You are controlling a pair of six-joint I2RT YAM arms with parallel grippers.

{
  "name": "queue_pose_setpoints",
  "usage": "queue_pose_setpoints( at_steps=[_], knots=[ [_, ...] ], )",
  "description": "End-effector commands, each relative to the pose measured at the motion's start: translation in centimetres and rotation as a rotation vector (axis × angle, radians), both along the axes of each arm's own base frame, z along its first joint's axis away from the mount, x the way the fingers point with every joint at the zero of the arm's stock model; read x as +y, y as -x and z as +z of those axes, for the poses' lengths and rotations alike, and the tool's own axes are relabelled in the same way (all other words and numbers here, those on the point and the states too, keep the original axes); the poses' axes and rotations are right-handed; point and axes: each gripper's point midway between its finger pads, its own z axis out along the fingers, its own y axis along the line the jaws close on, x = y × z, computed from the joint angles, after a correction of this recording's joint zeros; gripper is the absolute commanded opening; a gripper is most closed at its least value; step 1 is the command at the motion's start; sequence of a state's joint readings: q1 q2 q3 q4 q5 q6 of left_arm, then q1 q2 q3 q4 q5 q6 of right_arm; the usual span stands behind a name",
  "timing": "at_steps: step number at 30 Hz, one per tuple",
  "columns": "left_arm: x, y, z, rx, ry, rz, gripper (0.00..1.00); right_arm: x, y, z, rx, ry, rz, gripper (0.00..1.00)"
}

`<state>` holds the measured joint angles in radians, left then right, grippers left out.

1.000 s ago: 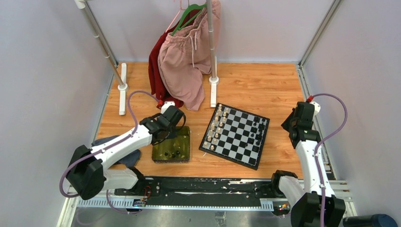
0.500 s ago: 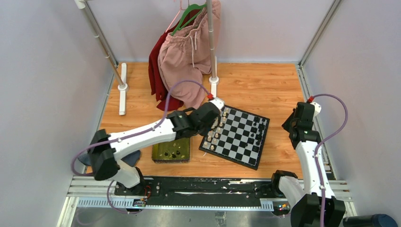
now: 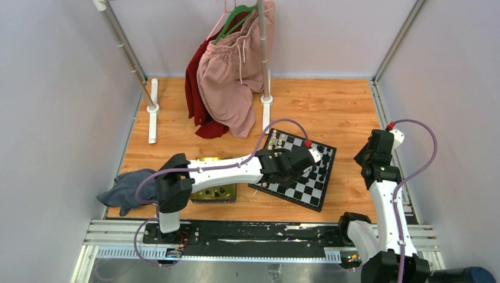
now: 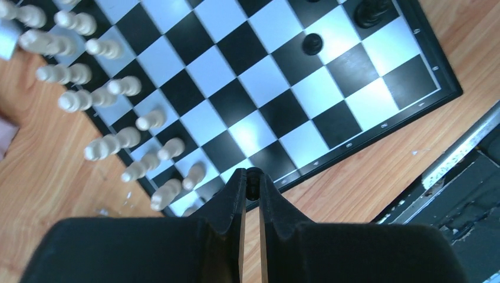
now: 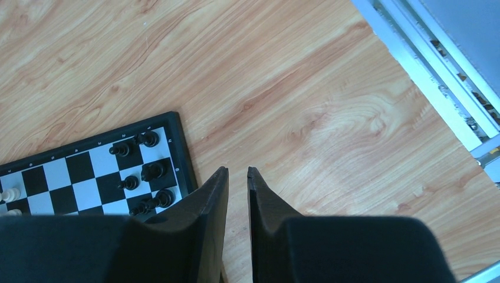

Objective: Set up the chess pieces on the board
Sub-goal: Place the chess piece on the chessboard.

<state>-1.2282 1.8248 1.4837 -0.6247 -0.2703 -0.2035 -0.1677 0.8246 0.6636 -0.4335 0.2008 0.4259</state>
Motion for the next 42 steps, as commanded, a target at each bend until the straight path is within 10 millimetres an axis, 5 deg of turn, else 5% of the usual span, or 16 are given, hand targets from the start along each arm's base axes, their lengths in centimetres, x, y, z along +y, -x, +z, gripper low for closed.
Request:
queue_pose_setpoints(
  at_steps=[1,13,42],
  knots=[
    [-3.2,1.3,-0.2,0.018,0.029,-0.083,0.0,-1.0,1.0,0.4,-0.004,0.039,-0.068,0.24],
    [-8.1,3.3,-2.2,0.04,0.024,-0.187,0.0,-1.7,1.5,0.8,-0.027,0.023,-0.139,0.24],
    [-10.5,3.1,-6.1,0.052,-0.001,-0.171,0.0,-2.1,2.0,1.3,-0.035,0.033,-0.147,0.24]
  ],
)
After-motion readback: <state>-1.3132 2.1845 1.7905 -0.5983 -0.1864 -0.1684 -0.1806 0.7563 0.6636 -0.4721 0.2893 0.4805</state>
